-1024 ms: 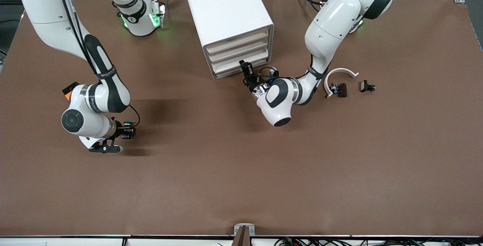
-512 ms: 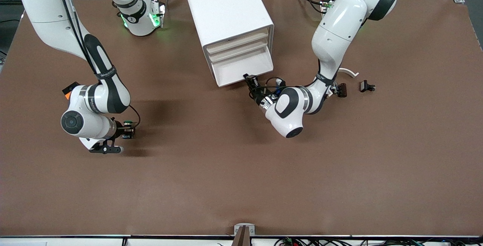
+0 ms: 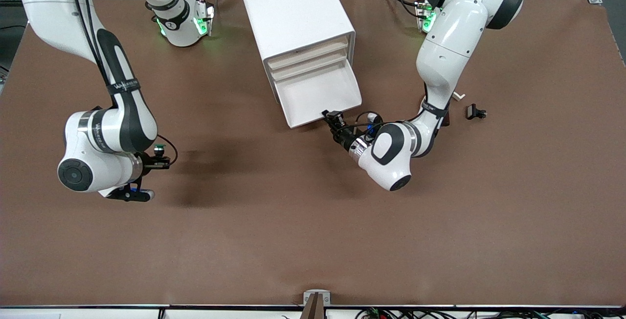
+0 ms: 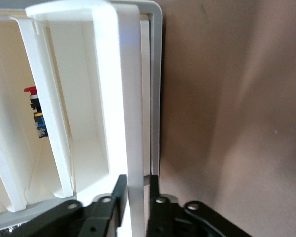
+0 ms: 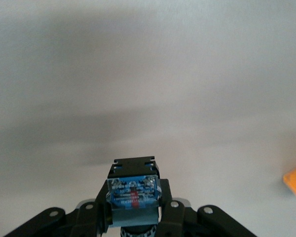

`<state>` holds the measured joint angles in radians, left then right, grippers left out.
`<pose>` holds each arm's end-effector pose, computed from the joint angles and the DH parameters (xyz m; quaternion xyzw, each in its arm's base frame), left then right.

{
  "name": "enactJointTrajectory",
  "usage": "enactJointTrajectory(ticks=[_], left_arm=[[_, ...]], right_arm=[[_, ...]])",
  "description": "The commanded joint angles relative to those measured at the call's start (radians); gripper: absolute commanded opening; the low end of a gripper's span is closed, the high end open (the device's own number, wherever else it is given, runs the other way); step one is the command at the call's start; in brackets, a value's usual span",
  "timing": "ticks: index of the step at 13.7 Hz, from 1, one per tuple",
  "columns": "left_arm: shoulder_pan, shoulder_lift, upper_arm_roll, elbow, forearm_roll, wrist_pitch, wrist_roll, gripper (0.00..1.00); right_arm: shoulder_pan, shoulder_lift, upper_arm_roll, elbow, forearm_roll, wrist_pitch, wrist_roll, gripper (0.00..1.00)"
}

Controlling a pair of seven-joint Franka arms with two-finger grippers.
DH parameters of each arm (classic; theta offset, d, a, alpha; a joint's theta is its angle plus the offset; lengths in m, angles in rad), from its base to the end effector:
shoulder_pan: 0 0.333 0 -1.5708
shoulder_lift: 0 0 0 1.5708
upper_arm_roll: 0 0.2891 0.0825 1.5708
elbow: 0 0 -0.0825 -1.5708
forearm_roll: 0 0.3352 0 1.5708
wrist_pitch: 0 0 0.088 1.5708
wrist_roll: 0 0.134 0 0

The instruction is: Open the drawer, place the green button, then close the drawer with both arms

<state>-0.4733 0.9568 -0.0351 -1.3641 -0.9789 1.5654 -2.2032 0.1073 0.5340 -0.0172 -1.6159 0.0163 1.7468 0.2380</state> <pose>0.4714 -0.3862 0.1530 -0.4088 -0.7233 0.5109 0.2206 0.5697 0.0542 0.2677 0.9769 -0.0751 -0.1979 0.0297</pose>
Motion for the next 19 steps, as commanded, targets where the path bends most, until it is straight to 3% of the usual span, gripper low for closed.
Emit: enactJointTrajectory(ticks=[1,3,6,8,11,13,19], left_arm=[[-0.011,0.010,0.017,0.046,-0.004,-0.004,-0.001,1.00],[-0.013,0.004,0.030,0.089,0.040,-0.007,-0.001,1.00],[-0.022,-0.038,0.027,0.155,0.251,-0.008,0.013,1.00],[-0.016,-0.088,0.027,0.168,0.359,-0.004,0.043,1.00],[0.012,-0.163,0.081,0.168,0.393,-0.001,0.091,1.00],[0.010,-0.225,0.142,0.166,0.448,-0.001,0.230,1.00],[0.030,-0.363,0.146,0.157,0.744,-0.001,0.833,1.00]], right_arm=[[0.104,-0.093,0.002,-0.012,-0.002,-0.107,0.226,0.35],[0.175,-0.136,0.002,-0.010,0.055,-0.163,0.369,0.34],[0.262,-0.175,0.002,-0.009,0.184,-0.194,0.608,0.33],[0.360,-0.180,0.002,-0.009,0.198,-0.178,0.803,0.33],[0.506,-0.172,0.003,-0.009,0.200,-0.072,1.088,0.32],[0.574,-0.169,0.002,-0.009,0.246,0.024,1.255,0.32],[0.661,-0.108,0.002,-0.015,0.269,0.166,1.575,0.32]])
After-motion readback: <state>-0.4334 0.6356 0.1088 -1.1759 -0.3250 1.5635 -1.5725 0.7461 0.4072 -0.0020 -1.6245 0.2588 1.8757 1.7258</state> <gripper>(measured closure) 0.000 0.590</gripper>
